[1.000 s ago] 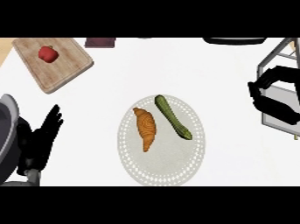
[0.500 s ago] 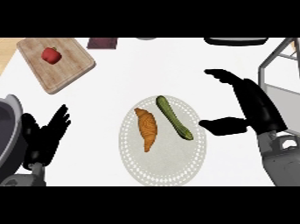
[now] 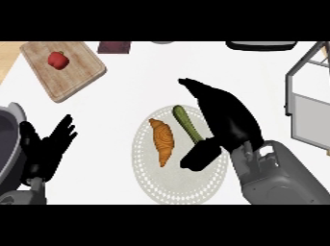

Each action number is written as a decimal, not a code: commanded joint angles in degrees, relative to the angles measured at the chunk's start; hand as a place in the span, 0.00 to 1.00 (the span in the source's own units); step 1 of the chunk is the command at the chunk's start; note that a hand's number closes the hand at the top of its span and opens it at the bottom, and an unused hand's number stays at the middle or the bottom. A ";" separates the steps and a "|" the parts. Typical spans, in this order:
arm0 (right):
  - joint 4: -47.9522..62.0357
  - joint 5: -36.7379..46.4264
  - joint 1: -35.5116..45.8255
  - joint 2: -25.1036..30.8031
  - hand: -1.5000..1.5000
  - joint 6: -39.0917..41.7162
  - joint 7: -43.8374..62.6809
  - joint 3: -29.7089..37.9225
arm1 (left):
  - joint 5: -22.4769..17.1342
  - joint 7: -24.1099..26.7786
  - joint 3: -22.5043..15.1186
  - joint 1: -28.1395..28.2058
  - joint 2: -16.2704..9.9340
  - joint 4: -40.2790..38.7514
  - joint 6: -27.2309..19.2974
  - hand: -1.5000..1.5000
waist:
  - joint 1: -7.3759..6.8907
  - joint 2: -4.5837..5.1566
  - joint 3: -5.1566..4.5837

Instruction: Pick the croissant from the placemat and place it in the tiered shelf

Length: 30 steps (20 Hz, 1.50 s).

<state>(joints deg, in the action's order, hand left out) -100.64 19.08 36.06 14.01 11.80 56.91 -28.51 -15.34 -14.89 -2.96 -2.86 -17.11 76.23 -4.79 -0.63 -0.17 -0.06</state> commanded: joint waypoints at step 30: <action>37.37 5.31 18.11 -13.96 0.00 -12.08 23.82 -23.38 | 2.14 1.02 0.16 -0.84 3.38 -2.05 1.09 0.50 | -0.99 0.14 -0.01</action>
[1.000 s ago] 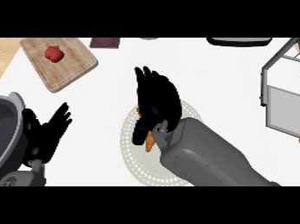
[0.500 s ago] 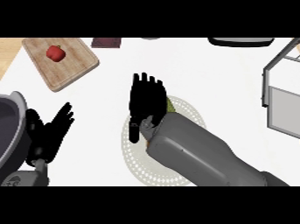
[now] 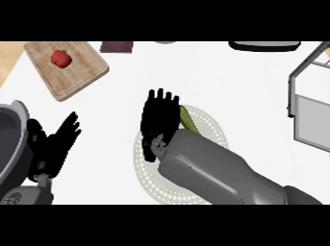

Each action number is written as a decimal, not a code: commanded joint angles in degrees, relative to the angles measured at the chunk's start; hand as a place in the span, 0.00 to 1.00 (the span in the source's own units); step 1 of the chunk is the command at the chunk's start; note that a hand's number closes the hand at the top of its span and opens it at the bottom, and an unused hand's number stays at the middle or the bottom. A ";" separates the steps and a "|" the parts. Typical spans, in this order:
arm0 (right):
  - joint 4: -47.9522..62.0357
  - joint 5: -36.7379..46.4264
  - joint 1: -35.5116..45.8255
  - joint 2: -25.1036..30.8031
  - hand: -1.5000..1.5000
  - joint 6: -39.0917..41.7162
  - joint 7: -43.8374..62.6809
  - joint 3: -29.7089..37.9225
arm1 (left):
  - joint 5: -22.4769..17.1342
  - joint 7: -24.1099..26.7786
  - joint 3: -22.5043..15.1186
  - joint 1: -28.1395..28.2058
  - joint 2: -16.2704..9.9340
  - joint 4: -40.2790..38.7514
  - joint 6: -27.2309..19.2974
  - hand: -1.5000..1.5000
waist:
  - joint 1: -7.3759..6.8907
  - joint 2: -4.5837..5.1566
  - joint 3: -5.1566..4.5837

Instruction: Pick the croissant from the placemat and place it in the tiered shelf

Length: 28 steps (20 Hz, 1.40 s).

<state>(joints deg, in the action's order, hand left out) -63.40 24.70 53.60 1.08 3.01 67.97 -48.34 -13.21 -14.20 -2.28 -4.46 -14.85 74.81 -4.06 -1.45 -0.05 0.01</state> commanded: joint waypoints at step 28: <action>15.70 2.52 -0.90 -1.04 0.00 -14.09 2.67 -9.24 | 0.31 -2.75 1.83 -2.08 0.89 -0.33 2.23 0.50 | -0.55 0.41 -0.02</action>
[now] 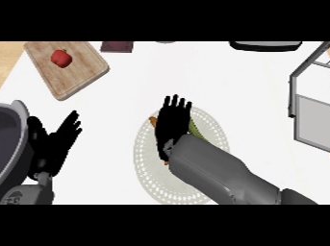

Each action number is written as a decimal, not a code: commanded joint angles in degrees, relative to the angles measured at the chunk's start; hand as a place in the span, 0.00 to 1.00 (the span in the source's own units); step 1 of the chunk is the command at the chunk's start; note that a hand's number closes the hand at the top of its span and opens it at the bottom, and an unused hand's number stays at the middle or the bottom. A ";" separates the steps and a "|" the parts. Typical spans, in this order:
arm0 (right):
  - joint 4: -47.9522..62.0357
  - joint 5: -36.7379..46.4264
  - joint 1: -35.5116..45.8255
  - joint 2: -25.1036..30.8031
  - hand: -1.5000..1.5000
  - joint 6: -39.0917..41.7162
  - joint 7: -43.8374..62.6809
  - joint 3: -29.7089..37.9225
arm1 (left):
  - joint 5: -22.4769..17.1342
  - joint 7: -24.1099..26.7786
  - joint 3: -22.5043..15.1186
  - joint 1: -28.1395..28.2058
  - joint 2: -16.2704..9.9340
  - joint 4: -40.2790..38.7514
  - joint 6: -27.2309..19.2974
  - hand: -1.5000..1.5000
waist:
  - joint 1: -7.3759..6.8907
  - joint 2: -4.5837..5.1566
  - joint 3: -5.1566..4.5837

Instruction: Pick the croissant from the placemat and place it in the tiered shelf

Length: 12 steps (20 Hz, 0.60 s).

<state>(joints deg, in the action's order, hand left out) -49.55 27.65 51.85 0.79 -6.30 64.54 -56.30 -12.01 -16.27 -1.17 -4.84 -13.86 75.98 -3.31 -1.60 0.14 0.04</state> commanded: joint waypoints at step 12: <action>4.69 -9.56 -1.37 -0.76 1.00 1.53 -4.60 -5.66 | 1.83 1.00 -0.62 0.24 2.04 -0.77 0.50 0.50 | -1.21 0.42 -0.04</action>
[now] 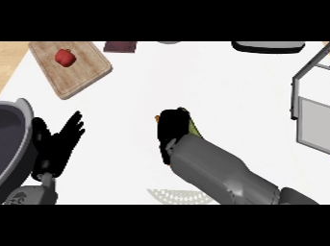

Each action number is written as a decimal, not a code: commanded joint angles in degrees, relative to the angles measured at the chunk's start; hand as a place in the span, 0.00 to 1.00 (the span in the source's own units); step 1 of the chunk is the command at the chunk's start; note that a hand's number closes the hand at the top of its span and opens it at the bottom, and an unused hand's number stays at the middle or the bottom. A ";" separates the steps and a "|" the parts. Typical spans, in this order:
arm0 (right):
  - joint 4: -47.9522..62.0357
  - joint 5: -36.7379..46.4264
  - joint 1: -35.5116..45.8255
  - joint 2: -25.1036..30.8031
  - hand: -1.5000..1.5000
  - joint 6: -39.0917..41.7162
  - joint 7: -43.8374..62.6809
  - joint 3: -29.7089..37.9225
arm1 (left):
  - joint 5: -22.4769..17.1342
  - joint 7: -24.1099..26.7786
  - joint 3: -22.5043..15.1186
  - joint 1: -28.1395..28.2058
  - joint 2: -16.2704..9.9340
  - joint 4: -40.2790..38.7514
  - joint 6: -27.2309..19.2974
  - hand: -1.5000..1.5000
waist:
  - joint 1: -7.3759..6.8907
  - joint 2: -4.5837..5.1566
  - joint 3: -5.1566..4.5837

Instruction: Pick the croissant from the placemat and place it in the tiered shelf

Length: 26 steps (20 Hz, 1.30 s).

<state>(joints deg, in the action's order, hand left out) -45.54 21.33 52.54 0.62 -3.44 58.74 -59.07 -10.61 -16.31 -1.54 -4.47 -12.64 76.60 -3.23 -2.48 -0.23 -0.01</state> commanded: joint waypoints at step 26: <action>-60.02 -7.55 -22.35 50.87 1.00 -22.50 -11.16 24.95 | -0.26 2.34 3.71 7.92 0.72 1.52 -1.26 0.50 | 8.52 -1.61 -0.12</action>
<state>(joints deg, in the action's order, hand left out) -94.68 13.85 31.77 43.04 -24.75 43.80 -39.88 -11.65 -14.91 3.32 2.12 -13.45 78.51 -4.02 5.65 -1.81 0.09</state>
